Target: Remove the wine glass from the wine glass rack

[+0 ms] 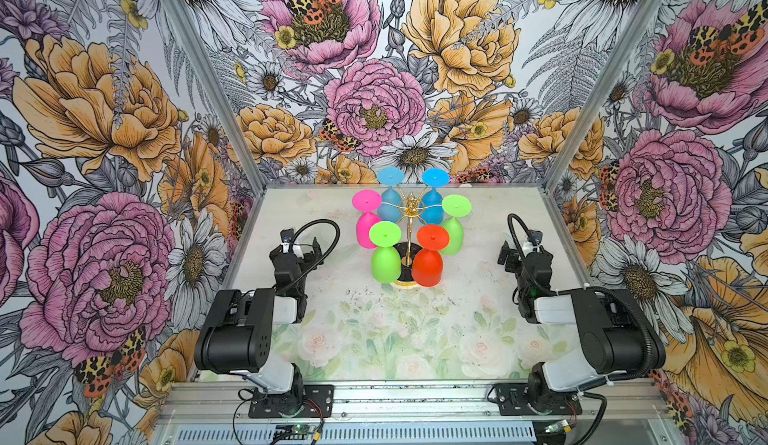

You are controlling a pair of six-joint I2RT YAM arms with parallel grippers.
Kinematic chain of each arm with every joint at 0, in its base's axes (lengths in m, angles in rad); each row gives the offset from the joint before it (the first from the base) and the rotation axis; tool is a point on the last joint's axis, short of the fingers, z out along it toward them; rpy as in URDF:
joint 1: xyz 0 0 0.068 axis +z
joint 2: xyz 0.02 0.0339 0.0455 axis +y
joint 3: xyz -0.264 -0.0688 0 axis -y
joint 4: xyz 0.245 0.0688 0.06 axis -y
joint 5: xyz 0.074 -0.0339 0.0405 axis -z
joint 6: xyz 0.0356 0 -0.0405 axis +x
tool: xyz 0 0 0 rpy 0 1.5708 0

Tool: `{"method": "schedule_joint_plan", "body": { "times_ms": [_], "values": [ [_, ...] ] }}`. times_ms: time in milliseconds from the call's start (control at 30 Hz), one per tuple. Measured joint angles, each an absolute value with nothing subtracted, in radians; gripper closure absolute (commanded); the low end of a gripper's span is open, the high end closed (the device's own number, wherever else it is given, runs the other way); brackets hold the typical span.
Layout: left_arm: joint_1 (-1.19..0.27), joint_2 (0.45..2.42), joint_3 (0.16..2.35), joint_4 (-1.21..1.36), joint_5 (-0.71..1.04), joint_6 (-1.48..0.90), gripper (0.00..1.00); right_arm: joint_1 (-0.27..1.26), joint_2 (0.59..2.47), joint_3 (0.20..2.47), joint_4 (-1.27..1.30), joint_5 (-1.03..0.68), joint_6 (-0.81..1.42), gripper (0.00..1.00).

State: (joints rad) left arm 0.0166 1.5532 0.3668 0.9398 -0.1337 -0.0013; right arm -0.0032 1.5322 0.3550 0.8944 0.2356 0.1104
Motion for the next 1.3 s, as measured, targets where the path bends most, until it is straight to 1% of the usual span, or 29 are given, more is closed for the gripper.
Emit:
{"method": "schedule_joint_plan", "body": {
  "times_ms": [1133,1233,1300],
  "values": [
    [0.017,1.553,0.367,0.94,-0.131,-0.002,0.01,0.0,1.532,0.357,0.891,0.239,0.11,0.01],
    [0.017,1.538,0.366,0.93,-0.133,-0.009,0.01,0.002,1.511,0.371,0.83,0.252,0.111,0.01],
    [0.017,1.493,0.366,0.892,-0.142,-0.016,0.01,0.002,1.475,0.391,0.766,0.266,0.113,0.02]
  ]
}}
